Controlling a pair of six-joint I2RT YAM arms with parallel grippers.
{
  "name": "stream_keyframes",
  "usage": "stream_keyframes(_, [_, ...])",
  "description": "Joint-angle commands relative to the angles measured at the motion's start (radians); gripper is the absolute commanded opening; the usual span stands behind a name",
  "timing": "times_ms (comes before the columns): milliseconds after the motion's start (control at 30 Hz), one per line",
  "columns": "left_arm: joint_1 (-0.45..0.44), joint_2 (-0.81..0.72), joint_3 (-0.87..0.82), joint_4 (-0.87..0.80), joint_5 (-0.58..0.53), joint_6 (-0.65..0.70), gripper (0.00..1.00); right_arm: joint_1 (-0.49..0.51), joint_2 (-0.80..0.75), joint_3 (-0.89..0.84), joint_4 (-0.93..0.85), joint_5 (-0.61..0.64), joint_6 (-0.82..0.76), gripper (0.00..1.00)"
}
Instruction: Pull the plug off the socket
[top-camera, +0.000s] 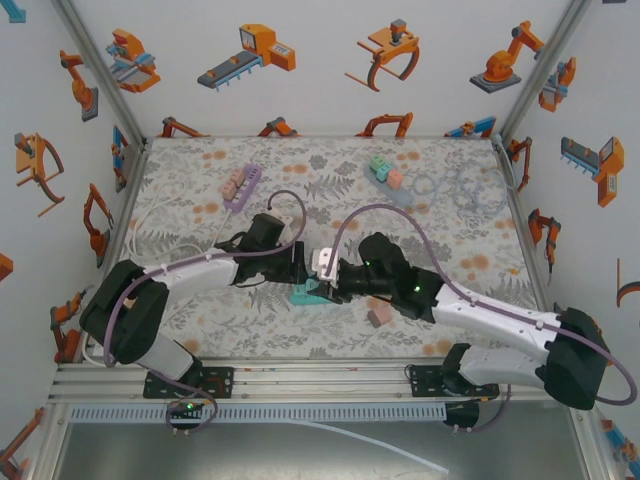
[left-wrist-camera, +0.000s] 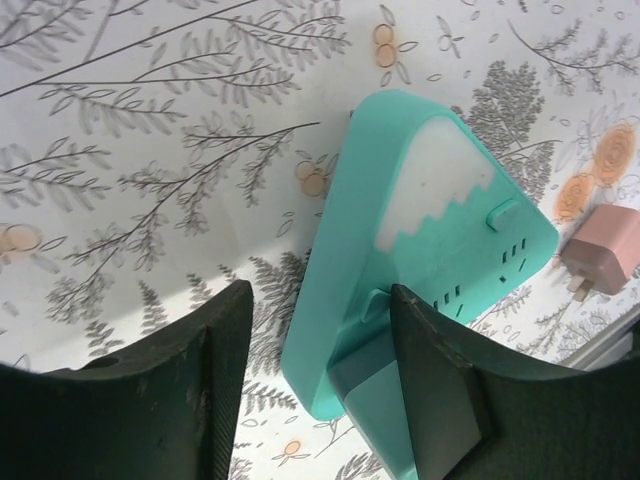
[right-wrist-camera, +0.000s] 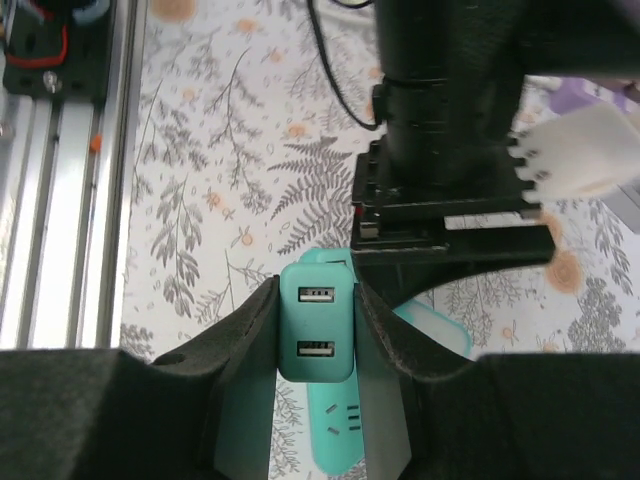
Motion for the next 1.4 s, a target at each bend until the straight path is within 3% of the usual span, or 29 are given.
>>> stream_keyframes(0, [0.013,-0.027,-0.006,-0.154,-0.095,0.044,0.57,0.004,-0.062,-0.011,0.031,0.194,0.278,0.0])
stream_keyframes(100, [0.013,-0.078,0.014,-0.165,-0.079,0.047,0.6,0.0,-0.109,0.011,-0.044,0.348,0.416,0.0])
stream_keyframes(167, [0.013,-0.127,0.016,-0.163,-0.063,0.048,0.61,-0.024,-0.136,0.021,-0.087,0.371,0.483,0.0])
stream_keyframes(400, [-0.007,-0.355,-0.02,-0.114,0.049,0.074,0.7,-0.28,-0.165,0.024,-0.169,0.21,0.838,0.0])
stream_keyframes(667, [-0.132,-0.568,-0.094,-0.017,0.186,0.152,0.82,-0.505,-0.181,-0.108,-0.138,0.118,1.067,0.0])
stream_keyframes(833, [-0.153,-0.618,-0.112,-0.035,0.188,0.163,0.92,-0.583,-0.175,-0.231,-0.073,0.057,1.117,0.0])
stream_keyframes(1200, [-0.156,-0.634,-0.121,-0.08,0.081,0.173,1.0,-0.606,-0.083,-0.413,0.081,-0.001,1.139,0.0])
stream_keyframes(1367, [-0.156,-0.629,-0.127,-0.088,0.047,0.168,0.98,-0.606,-0.024,-0.447,0.164,-0.021,1.132,0.1])
